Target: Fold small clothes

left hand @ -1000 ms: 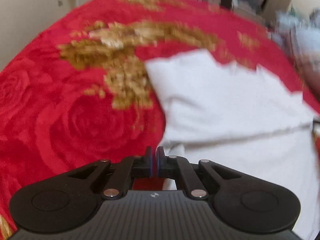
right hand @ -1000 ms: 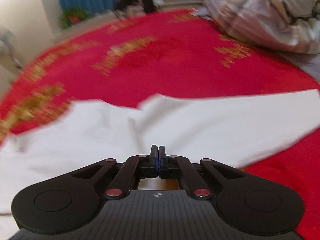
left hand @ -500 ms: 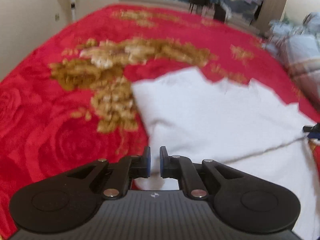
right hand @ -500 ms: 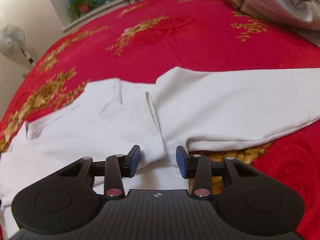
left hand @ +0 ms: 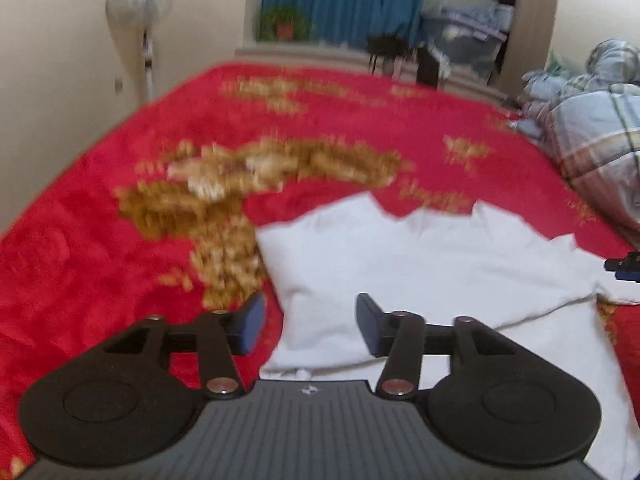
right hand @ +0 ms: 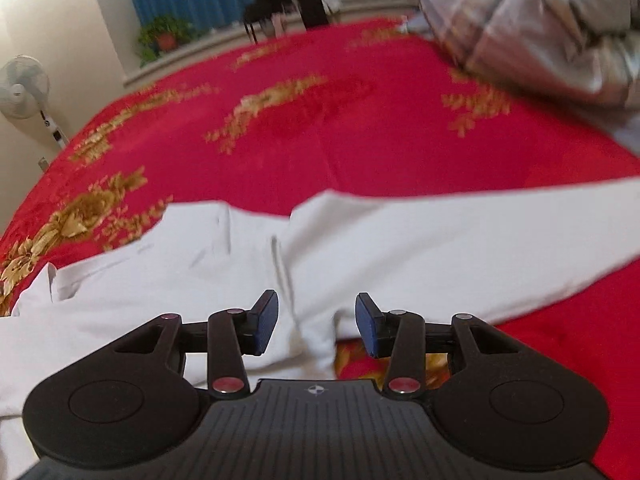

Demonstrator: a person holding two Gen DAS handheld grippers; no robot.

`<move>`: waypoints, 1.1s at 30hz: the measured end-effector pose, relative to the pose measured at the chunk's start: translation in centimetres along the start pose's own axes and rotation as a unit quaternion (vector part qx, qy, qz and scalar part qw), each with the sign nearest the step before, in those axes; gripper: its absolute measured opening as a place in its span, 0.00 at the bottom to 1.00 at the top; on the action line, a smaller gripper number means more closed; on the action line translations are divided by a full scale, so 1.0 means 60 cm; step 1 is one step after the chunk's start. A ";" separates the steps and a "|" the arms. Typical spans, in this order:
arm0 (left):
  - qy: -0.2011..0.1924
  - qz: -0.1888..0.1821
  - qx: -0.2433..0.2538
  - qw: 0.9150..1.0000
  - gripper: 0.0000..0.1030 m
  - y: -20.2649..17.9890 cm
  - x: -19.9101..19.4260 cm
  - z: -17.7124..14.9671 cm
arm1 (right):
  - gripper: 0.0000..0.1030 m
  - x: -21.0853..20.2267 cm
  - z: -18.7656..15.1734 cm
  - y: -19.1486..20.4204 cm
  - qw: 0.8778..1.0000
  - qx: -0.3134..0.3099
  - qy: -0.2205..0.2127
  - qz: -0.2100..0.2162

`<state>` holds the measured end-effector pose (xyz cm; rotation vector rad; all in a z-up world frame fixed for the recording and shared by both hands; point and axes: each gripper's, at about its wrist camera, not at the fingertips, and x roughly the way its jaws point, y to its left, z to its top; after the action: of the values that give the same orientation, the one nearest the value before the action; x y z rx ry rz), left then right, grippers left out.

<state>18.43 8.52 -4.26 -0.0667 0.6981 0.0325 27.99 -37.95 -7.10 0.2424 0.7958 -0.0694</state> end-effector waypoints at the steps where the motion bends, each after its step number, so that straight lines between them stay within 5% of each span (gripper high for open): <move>1: -0.010 0.000 0.004 1.000 0.61 -0.003 -0.018 0.007 | 0.44 -0.006 0.002 -0.008 1.000 0.000 -0.002 0.003; 5: -0.054 -0.001 -0.005 0.999 0.78 -0.009 -0.114 0.022 | 0.44 -0.022 0.013 -0.041 1.000 0.016 -0.008 0.005; 9: -0.087 -0.013 -0.009 0.996 0.81 -0.013 -0.184 -0.003 | 0.44 -0.043 0.019 -0.070 0.999 0.030 -0.017 0.008; 13: -0.117 0.003 -0.006 0.993 0.82 -0.023 -0.182 -0.058 | 0.44 -0.061 0.018 -0.093 0.999 0.036 -0.025 0.012; 16: -0.080 0.032 -0.021 0.996 0.81 -0.028 -0.144 -0.068 | 0.44 -0.071 0.013 -0.121 0.998 0.051 -0.024 0.017; 19: -0.088 0.038 -0.002 0.995 0.81 -0.034 -0.124 -0.069 | 0.44 -0.073 0.009 -0.161 0.997 0.077 -0.022 0.017; 24: -0.043 0.010 0.002 0.999 0.81 -0.039 -0.095 -0.075 | 0.44 -0.063 -0.008 -0.240 0.992 0.128 -0.007 -0.005; 33: -0.025 0.014 0.001 1.000 0.81 -0.040 -0.070 -0.073 | 0.44 -0.033 -0.026 -0.410 0.958 0.282 -0.021 -0.051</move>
<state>12.52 5.78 -4.79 -0.0535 0.6495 0.0593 21.76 -61.50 -11.40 0.7381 0.7328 -0.4001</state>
